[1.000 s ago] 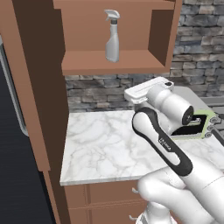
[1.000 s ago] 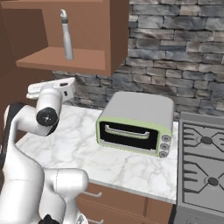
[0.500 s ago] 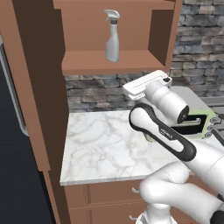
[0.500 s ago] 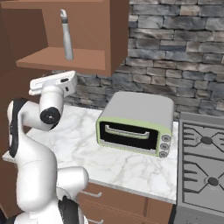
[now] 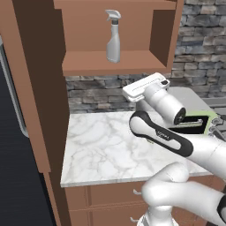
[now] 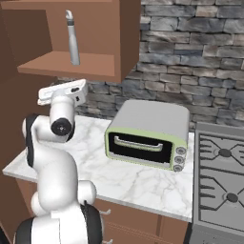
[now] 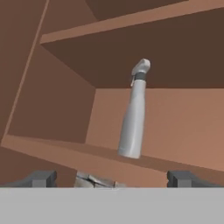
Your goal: Move the cutting board and knife to the sink. Then move spray from the cabinet to the counter.
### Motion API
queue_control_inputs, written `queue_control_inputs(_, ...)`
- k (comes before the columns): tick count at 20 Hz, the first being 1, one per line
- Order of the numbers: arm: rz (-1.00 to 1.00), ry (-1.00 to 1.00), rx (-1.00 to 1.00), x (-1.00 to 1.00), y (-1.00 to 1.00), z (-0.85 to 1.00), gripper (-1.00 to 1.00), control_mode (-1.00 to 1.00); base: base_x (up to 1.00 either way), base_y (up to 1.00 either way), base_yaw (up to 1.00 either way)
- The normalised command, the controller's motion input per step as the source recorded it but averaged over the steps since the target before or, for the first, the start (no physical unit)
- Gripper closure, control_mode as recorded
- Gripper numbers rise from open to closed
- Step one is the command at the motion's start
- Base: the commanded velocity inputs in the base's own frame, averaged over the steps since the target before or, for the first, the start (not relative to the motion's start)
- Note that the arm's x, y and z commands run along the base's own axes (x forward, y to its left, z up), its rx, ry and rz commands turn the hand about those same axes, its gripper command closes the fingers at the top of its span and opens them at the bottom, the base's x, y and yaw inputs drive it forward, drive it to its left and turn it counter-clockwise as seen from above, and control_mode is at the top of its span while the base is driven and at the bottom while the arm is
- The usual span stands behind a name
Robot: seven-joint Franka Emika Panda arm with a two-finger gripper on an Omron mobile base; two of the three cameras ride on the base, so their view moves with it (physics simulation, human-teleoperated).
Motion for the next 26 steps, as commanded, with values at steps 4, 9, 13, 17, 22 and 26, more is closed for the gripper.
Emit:
queue_control_inputs(4, 0.0, 0.17, 0.0, 0.09, -0.01, 0.18, -1.0, -1.0, 0.0, 0.0, 0.0)
queue_control_inputs(9, 0.0, 0.07, 0.01, 0.0, -0.2, 0.17, -1.0, -1.0, 0.0, 0.0, 0.0)
queue_control_inputs(13, 0.0, 0.12, 0.01, 0.03, -0.1, 0.51, -1.0, -1.0, 0.0, 0.0, 0.0)
queue_control_inputs(17, -0.01, 0.15, 0.0, 0.08, 0.0, 0.43, -1.0, -1.0, 0.0, 0.0, 0.0)
queue_control_inputs(22, -0.01, 0.18, 0.0, 0.11, 0.0, 0.43, -1.0, -1.0, 0.0, 0.0, 0.0)
queue_control_inputs(26, -0.02, 0.19, 0.0, 0.14, 0.0, 0.42, -1.0, -1.0, 0.0, 0.0, 0.0)
